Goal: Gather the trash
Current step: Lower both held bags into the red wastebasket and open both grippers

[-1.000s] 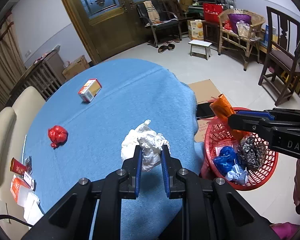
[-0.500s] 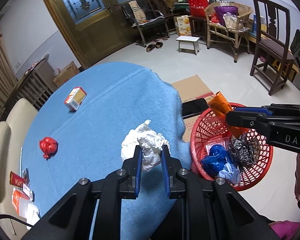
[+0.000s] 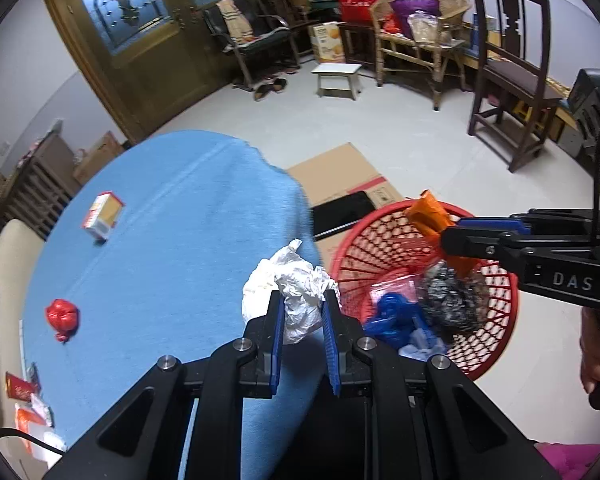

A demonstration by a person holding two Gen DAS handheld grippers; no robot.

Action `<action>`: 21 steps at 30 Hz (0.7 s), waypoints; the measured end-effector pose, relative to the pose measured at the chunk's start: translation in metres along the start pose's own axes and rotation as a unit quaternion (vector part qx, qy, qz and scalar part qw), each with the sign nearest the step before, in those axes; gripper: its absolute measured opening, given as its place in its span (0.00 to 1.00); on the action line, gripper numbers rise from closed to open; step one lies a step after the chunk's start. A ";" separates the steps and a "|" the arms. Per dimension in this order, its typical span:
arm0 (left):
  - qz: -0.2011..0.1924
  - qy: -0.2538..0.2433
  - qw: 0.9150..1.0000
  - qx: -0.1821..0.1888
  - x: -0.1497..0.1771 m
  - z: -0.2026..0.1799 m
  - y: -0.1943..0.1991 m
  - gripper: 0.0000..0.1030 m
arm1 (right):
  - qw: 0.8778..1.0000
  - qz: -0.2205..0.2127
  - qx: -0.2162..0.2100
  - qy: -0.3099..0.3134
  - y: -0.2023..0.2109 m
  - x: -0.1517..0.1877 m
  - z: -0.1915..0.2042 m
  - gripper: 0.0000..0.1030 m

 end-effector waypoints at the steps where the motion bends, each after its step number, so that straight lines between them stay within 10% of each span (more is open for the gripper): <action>1: 0.003 -0.002 1.000 0.007 0.000 -0.003 -0.002 0.19 | 1.000 0.001 0.001 -0.003 0.000 0.001 -0.003 0.26; 21: 0.054 0.011 0.992 0.117 0.003 -0.037 -0.020 0.19 | 0.999 0.016 0.029 -0.035 0.007 0.022 -0.043 0.26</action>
Point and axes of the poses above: each gripper's, at about its wrist camera, not at the fingertips, and y roughly against the way its jaws point, z to its left, x to its underside, the point moved 5 cm from there along -y, roughly the way its jaws point, and after that the axes turned 14 degrees about y, right-handed, at the moved point
